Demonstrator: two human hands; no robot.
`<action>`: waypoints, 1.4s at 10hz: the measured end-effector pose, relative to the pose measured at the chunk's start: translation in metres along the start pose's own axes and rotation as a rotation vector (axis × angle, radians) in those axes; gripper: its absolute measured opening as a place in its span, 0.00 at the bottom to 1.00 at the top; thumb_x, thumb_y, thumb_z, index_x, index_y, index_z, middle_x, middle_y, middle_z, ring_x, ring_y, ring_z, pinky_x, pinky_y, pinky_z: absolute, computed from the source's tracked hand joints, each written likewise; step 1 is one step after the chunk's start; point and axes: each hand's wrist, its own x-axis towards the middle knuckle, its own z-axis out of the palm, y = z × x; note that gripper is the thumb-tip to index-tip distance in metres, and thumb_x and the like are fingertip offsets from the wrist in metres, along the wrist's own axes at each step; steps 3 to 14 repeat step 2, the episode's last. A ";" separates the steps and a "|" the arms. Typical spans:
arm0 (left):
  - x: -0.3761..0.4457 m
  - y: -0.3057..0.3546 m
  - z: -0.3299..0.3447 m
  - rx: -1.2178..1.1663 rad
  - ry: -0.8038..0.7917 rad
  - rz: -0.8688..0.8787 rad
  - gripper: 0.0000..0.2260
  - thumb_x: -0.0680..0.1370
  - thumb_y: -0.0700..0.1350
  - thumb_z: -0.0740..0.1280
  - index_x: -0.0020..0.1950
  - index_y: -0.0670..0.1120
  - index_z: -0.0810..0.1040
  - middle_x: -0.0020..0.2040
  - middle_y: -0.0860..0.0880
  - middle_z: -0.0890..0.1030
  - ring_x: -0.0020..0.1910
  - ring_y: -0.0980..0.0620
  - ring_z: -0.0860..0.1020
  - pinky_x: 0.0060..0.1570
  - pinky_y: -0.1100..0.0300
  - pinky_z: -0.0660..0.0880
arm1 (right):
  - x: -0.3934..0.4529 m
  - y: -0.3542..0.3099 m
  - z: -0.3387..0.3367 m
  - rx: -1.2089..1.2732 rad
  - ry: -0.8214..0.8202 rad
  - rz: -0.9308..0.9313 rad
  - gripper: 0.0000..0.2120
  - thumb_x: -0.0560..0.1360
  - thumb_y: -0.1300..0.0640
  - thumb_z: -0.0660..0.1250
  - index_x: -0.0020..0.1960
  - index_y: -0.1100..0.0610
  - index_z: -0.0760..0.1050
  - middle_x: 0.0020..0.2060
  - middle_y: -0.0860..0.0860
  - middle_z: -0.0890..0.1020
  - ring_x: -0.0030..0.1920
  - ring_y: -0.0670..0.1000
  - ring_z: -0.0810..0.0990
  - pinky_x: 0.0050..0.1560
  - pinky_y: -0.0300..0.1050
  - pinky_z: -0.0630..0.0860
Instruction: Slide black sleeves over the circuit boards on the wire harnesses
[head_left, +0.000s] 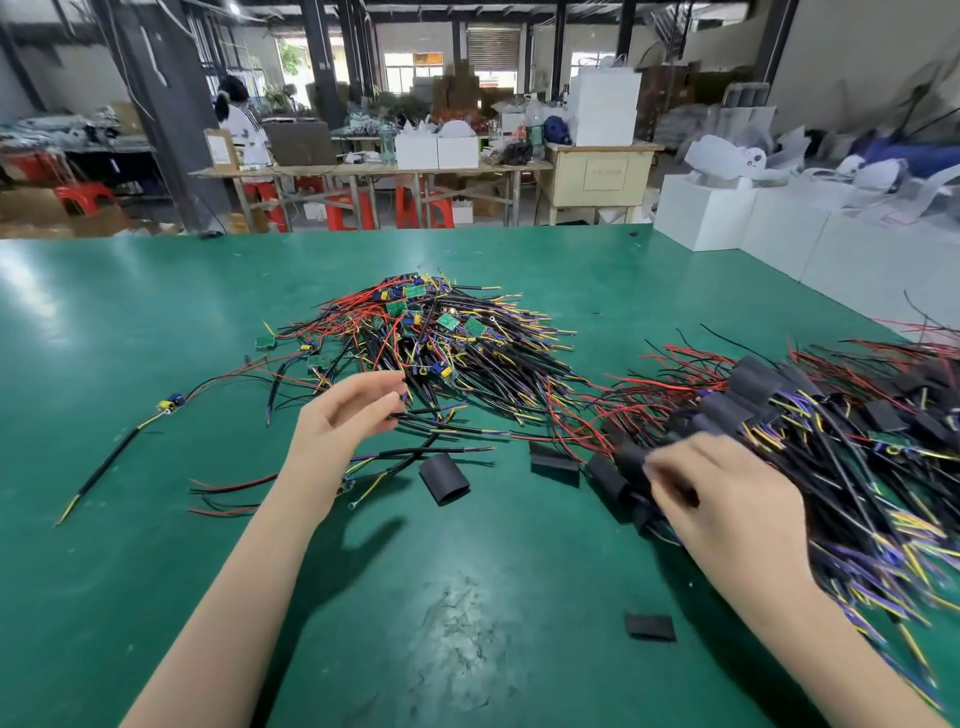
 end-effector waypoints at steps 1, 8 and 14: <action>-0.001 0.001 0.002 0.018 -0.028 -0.026 0.11 0.78 0.37 0.66 0.59 0.42 0.80 0.53 0.44 0.84 0.50 0.49 0.81 0.52 0.58 0.80 | -0.015 0.018 0.006 -0.097 -0.123 0.004 0.05 0.65 0.62 0.77 0.38 0.57 0.81 0.32 0.51 0.81 0.36 0.58 0.76 0.35 0.48 0.76; -0.003 -0.002 0.004 0.046 -0.035 -0.045 0.11 0.78 0.37 0.66 0.60 0.41 0.80 0.53 0.43 0.84 0.49 0.50 0.81 0.50 0.60 0.80 | -0.013 0.013 0.007 -0.092 -0.030 0.014 0.02 0.69 0.61 0.74 0.38 0.57 0.82 0.32 0.51 0.81 0.37 0.58 0.75 0.35 0.47 0.74; -0.003 -0.002 0.004 0.046 -0.035 -0.045 0.11 0.78 0.37 0.66 0.60 0.41 0.80 0.53 0.43 0.84 0.49 0.50 0.81 0.50 0.60 0.80 | -0.013 0.013 0.007 -0.092 -0.030 0.014 0.02 0.69 0.61 0.74 0.38 0.57 0.82 0.32 0.51 0.81 0.37 0.58 0.75 0.35 0.47 0.74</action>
